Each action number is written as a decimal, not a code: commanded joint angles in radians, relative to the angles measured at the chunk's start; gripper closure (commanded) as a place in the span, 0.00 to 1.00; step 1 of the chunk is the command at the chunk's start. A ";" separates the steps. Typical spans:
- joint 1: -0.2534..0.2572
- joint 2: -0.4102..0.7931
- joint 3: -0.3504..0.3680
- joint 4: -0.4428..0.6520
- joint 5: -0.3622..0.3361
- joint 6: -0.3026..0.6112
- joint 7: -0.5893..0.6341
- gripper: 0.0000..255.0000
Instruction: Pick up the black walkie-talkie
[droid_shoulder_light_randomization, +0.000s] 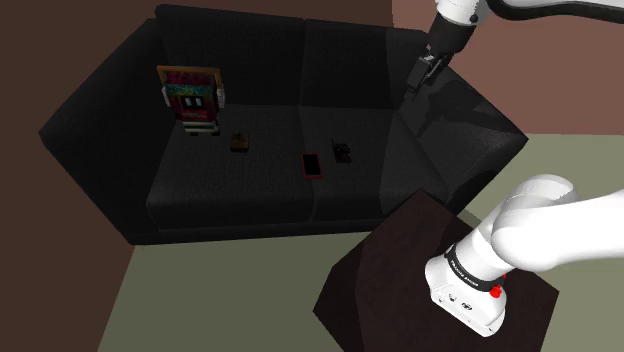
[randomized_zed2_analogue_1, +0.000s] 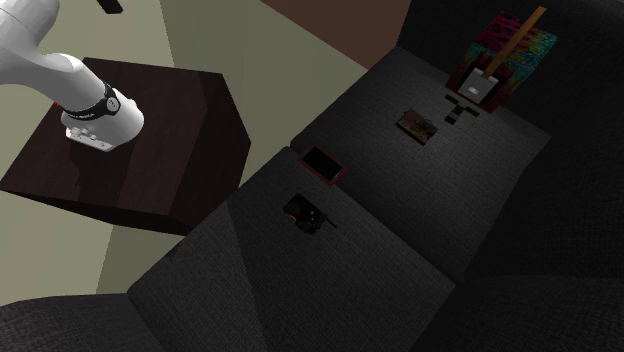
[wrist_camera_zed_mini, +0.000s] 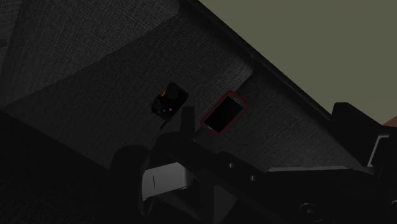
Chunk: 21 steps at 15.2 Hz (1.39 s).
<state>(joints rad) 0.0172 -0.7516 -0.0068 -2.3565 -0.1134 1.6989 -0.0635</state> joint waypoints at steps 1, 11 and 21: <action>0.000 0.000 0.000 0.000 0.000 0.000 0.000 0.00; -0.028 0.288 -0.079 -0.030 -0.020 0.298 -0.032 0.00; -0.045 0.653 -0.144 0.073 0.014 0.538 -0.086 0.00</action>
<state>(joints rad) -0.0275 -0.1457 -0.1458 -2.3083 -0.1069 2.2165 -0.1438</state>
